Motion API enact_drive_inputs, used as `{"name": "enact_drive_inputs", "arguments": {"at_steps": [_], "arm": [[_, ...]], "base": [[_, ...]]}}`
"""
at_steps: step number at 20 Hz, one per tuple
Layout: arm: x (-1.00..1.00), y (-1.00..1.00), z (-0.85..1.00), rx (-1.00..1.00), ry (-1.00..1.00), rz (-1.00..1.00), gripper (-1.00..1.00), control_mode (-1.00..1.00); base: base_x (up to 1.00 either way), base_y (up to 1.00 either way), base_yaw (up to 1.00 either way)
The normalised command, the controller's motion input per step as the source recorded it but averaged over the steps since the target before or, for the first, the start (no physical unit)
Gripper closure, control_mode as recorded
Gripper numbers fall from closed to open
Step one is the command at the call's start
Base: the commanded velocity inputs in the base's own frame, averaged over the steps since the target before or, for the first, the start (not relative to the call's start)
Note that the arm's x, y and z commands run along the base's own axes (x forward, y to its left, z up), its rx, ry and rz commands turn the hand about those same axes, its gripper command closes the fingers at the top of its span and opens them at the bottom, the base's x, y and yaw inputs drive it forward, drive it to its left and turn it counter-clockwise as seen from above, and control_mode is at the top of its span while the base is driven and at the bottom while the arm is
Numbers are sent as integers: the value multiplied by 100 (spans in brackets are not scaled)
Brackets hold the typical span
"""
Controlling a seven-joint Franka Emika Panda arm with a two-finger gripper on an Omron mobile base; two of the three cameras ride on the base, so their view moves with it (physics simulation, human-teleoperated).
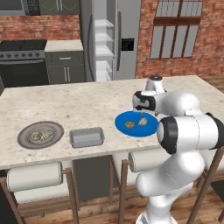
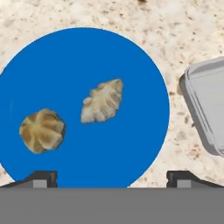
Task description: Place two dumplings into each of the tupperware containers and then place the containers in the fridge.
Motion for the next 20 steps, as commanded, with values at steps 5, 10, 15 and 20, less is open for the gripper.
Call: {"name": "enact_drive_inputs", "arguments": {"at_steps": [5, 10, 15, 20], "arm": [[32, -12, -23, 0, 19, -18, -100, -100], [35, -18, -34, 9, 19, -15, -100, -100], [54, -5, -45, 5, 0, -1, -100, -100], [40, 0, -35, 2, 8, -1, -100, -100]], "base": [[0, 0, 0], [0, 0, 0], [0, 0, 0], [0, 0, 0]]}}
